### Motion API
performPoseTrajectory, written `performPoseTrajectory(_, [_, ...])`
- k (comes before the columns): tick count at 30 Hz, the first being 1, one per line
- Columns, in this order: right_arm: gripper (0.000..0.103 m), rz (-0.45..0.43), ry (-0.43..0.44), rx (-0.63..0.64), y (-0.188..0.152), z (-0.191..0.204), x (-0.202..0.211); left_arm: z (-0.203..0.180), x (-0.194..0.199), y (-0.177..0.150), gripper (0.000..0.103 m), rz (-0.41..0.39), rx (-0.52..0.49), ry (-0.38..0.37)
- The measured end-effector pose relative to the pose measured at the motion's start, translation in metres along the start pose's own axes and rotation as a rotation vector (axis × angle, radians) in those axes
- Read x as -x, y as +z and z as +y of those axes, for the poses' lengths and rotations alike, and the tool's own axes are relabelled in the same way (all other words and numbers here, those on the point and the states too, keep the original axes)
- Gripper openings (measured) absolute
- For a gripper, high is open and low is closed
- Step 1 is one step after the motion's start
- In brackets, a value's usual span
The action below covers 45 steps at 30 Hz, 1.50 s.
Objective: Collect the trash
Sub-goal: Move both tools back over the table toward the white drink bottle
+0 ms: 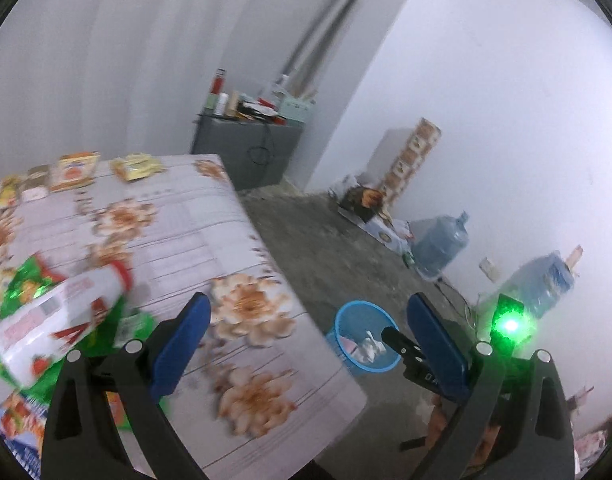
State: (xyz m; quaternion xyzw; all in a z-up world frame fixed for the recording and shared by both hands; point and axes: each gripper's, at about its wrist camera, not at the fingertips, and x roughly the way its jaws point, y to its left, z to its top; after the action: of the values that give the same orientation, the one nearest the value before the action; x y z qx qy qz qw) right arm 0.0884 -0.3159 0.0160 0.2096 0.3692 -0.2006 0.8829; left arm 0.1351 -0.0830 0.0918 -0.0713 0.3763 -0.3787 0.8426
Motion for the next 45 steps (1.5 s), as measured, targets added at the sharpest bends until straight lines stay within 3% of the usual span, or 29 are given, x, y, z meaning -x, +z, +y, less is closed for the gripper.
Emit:
performPoseTrajectory(7, [0.095, -0.084, -0.071, 0.223, -0.007, 0.061, 0.019, 0.032, 0.054, -0.011, 0.096, -0.097, 0.049, 0.073])
performPoseTrajectory(11, [0.095, -0.121, -0.082, 0.257, 0.000, 0.068, 0.025, 0.056, 0.097, -0.016, 0.097, -0.181, 0.073, 0.137])
performPoseTrajectory(14, [0.095, -0.141, 0.002, 0.198, 0.011, 0.061, 0.033, 0.074, 0.135, -0.024, 0.097, -0.244, 0.110, 0.201])
performPoseTrajectory(17, [0.095, -0.169, 0.163, 0.074, 0.021, 0.044, 0.042, 0.096, 0.175, -0.037, 0.097, -0.312, 0.154, 0.279])
performPoseTrajectory(20, [0.095, -0.108, 0.278, 0.004, 0.030, 0.043, 0.038, 0.115, 0.204, -0.057, 0.097, -0.361, 0.200, 0.340])
performPoseTrajectory(24, [0.095, -0.021, 0.394, -0.042, 0.030, 0.054, 0.027, 0.146, 0.216, -0.084, 0.097, -0.354, 0.290, 0.380])
performPoseTrajectory(28, [0.095, 0.102, 0.513, -0.046, 0.021, 0.080, 0.009, 0.166, 0.211, -0.097, 0.097, -0.332, 0.349, 0.356])
performPoseTrajectory(36, [0.086, 0.297, 0.689, -0.064, 0.005, 0.142, -0.021, 0.170, 0.189, -0.102, 0.097, -0.295, 0.309, 0.339])
performPoseTrajectory(45, [0.074, 0.565, 0.791, -0.183, -0.003, 0.208, -0.091, 0.176, 0.172, -0.116, 0.097, -0.253, 0.289, 0.363])
